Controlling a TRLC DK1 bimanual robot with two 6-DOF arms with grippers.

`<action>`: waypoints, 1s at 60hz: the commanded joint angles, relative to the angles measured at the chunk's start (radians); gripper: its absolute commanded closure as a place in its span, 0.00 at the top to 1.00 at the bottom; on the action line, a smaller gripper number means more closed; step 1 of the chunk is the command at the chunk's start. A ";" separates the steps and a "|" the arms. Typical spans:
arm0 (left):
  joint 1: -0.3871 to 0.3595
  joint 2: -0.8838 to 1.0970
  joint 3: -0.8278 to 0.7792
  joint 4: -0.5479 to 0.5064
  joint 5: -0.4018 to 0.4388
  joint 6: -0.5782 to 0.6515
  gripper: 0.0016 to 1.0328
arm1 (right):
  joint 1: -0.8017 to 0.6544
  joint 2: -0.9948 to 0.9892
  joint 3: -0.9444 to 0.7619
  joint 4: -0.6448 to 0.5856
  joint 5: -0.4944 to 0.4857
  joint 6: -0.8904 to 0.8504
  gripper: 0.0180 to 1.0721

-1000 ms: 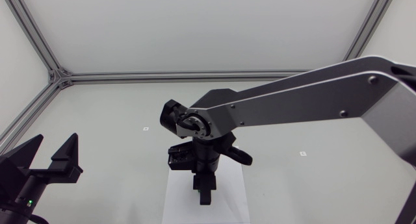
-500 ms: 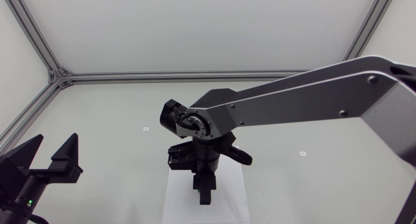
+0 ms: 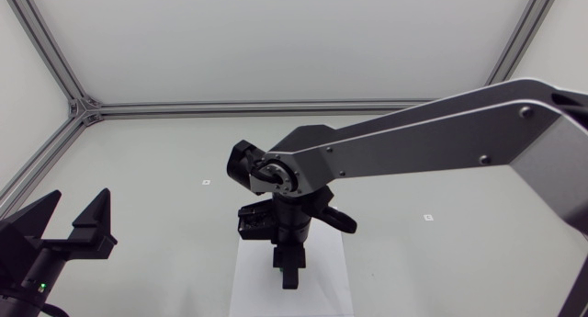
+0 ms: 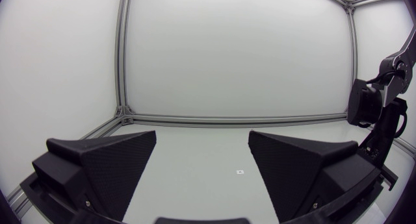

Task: Pick up the orange 2x2 brick with the right arm and stack it on top of the green 2x2 brick in the center

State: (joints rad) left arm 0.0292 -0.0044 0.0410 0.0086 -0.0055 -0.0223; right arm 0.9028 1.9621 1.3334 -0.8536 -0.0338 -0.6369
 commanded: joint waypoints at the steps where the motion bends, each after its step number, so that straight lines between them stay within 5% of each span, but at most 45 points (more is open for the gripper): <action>1: 0.001 -0.008 -0.041 -0.013 0.004 0.013 0.96 | -0.013 0.015 -0.026 -0.019 0.000 -0.012 0.24; 60: 0.001 -0.008 -0.041 -0.015 0.004 0.013 0.96 | -0.010 0.008 -0.033 -0.024 -0.009 -0.020 0.24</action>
State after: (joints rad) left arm 0.0292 -0.0044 0.0410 0.0090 -0.0055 -0.0219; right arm 0.8993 1.9602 1.3334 -0.8570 -0.0345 -0.6373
